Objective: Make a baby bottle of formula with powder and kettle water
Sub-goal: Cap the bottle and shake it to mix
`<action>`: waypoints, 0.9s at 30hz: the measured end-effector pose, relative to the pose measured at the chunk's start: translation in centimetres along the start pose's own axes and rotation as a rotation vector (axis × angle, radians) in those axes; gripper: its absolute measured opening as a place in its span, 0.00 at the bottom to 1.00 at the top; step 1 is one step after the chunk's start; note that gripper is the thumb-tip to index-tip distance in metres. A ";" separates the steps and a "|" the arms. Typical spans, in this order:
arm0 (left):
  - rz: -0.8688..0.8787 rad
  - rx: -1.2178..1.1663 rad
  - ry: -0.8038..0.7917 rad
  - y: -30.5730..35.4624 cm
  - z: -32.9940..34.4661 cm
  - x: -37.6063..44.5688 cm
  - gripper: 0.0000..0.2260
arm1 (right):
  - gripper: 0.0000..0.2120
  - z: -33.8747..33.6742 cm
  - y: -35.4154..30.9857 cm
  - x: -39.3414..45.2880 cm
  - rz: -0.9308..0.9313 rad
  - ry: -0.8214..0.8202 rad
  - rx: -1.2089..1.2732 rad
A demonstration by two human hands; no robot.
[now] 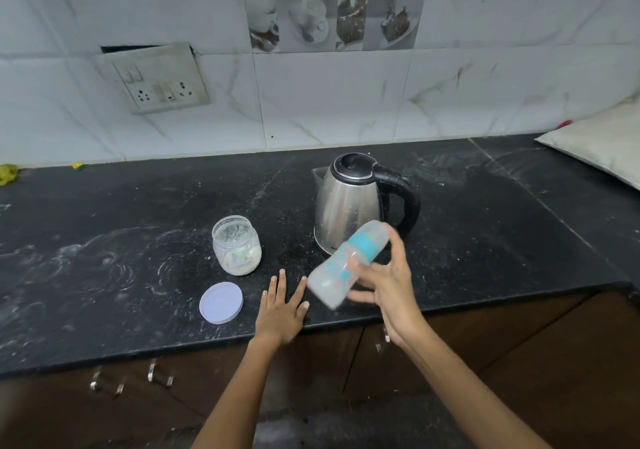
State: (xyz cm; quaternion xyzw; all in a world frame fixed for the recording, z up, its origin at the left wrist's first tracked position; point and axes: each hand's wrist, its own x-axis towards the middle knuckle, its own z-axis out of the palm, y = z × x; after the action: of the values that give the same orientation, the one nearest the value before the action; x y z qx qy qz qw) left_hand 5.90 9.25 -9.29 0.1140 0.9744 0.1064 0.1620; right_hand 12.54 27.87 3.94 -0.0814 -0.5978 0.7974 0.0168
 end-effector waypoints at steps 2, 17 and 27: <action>0.010 0.040 -0.013 -0.1 0.0 0.0 0.29 | 0.40 0.1 0.4 -0.8 0.063 -0.183 -0.139; 0.008 -0.001 0.004 0.0 -0.2 -0.2 0.25 | 0.20 -0.2 -0.9 -1.0 0.238 -0.107 0.334; 0.001 0.013 0.009 0.0 0.2 0.1 0.25 | 0.19 -1.0 -1.1 -2.0 0.379 0.031 0.174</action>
State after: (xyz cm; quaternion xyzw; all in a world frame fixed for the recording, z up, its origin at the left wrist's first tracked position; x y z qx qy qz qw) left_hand 5.85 9.28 -9.52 0.1151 0.9757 0.1007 0.1569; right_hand 14.61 28.85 4.96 -0.2027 -0.5003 0.8336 -0.1173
